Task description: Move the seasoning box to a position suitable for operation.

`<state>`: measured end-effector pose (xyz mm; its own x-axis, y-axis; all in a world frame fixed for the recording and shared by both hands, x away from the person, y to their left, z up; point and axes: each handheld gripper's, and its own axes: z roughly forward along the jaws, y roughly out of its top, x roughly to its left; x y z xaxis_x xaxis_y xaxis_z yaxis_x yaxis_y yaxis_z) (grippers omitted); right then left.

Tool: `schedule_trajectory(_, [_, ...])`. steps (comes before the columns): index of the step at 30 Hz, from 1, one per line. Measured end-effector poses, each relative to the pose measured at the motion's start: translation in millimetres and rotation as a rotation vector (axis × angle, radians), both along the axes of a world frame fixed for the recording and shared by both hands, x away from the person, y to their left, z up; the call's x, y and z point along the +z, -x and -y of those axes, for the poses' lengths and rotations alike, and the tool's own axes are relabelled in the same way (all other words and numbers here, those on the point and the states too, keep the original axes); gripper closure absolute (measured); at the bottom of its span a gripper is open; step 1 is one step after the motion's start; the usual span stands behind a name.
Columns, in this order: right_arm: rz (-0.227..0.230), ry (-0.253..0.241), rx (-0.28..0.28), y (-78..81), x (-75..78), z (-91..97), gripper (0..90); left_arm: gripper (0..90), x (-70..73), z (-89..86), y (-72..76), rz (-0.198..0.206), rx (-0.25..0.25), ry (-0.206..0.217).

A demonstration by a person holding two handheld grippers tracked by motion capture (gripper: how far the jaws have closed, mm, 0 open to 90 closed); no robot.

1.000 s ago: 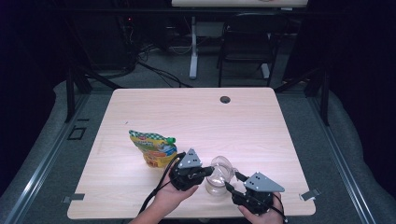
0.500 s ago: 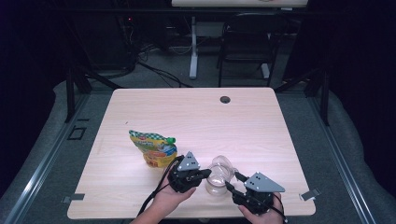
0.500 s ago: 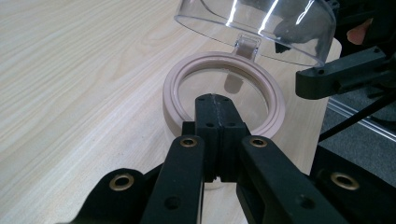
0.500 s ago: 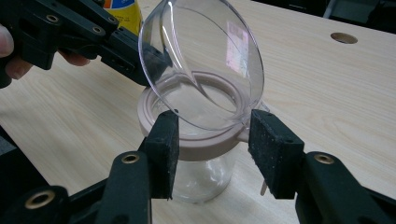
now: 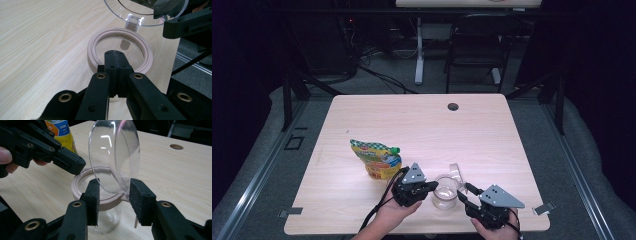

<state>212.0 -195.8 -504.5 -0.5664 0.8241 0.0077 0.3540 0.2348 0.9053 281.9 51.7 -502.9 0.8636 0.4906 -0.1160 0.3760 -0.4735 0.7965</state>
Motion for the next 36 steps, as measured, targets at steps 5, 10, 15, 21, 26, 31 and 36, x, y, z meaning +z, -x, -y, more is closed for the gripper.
schedule_trajectory(5, [-0.004,-0.003,-0.010,0.0,-0.9,3.4,63.5,90.0,0.0,0.2,-0.2,-0.001,0.000,0.002])
schedule_trajectory(10, [-0.024,-0.037,-0.028,-0.5,-0.7,10.5,64.2,90.0,0.0,0.3,-0.3,-0.001,0.000,0.001])
schedule_trajectory(15, [-0.086,-0.117,-0.050,-4.2,-3.1,20.0,64.6,90.0,0.1,0.4,0.0,0.001,0.000,0.000])
schedule_trajectory(21, [-0.100,-0.122,-0.063,-4.6,-4.8,18.4,64.8,89.7,0.0,0.3,-0.2,-0.001,0.000,0.003])
schedule_trajectory(26, [-0.103,-0.120,-0.079,-7.2,-4.3,18.0,68.6,85.2,0.8,-5.7,1.8,0.010,0.021,0.001])
schedule_trajectory(31, [-0.110,-0.133,-0.079,-14.0,-4.9,18.8,70.4,83.8,3.5,-20.7,5.1,0.020,0.037,-0.001])
schedule_trajectory(36, [-0.119,-0.150,-0.066,-30.7,-5.3,20.2,73.2,82.0,4.3,-48.9,12.0,0.038,0.069,-0.013])
